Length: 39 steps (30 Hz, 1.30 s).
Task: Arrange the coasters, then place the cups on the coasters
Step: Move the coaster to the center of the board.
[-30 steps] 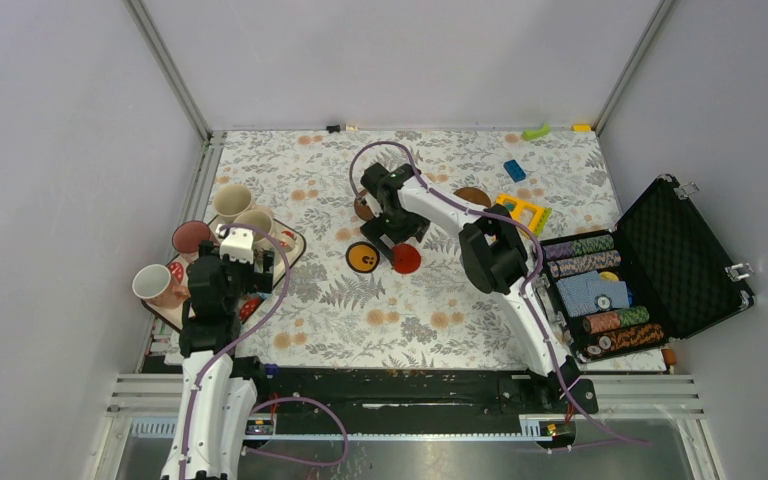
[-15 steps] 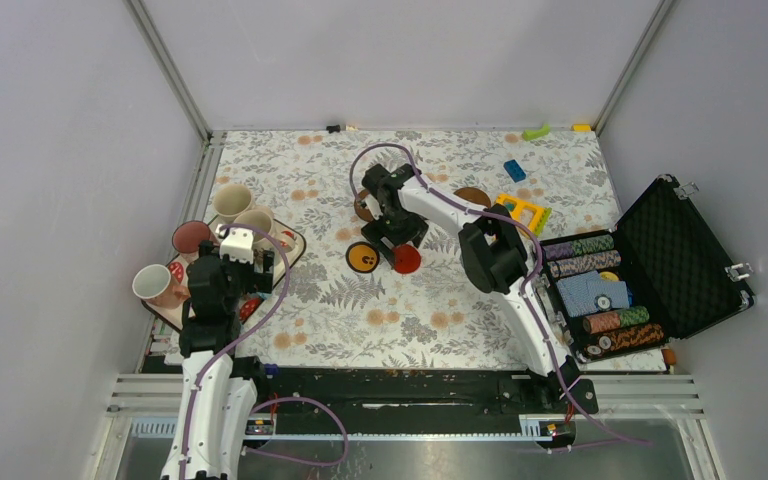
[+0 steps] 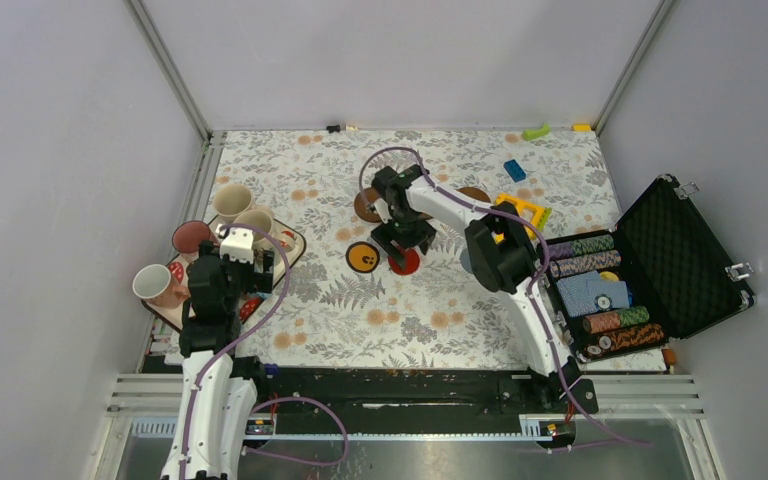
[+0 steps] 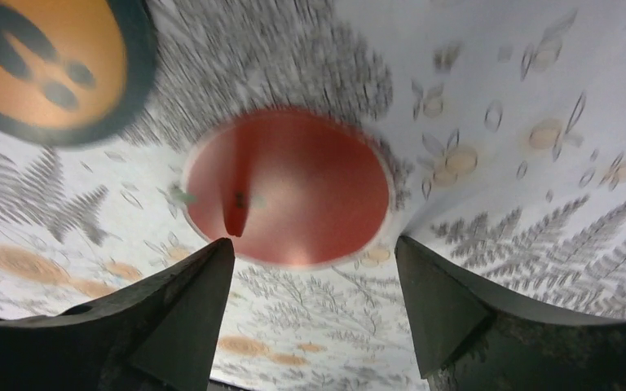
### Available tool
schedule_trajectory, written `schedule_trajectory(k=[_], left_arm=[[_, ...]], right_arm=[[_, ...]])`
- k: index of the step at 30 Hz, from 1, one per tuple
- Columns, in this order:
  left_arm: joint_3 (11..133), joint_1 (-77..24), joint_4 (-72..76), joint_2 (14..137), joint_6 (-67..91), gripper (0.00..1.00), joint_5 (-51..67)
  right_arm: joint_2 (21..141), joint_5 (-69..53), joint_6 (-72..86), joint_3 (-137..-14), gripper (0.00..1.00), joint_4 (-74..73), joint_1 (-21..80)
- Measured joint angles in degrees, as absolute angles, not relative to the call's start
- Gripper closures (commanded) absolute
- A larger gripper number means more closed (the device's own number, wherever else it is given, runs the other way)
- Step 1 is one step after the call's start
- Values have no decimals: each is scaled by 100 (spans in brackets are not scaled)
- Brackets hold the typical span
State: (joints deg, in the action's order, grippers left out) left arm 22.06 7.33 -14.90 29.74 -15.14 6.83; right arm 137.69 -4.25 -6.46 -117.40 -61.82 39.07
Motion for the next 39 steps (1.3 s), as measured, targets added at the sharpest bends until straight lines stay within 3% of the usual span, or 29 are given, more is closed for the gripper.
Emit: schedule_trajectory(k=[10, 21, 39], left_arm=[[2206, 733, -1490, 2967, -1511, 1, 683], [2206, 733, -1490, 2886, -1505, 1, 633], [2206, 733, -1490, 2888, -1503, 1, 558]], right_arm=[[12912, -395, -701, -10171, 13, -5909, 3592], [12639, -353, -703, -10020, 5, -5745, 3579], [12401, -423, -709, -10018, 7, -5736, 3579]])
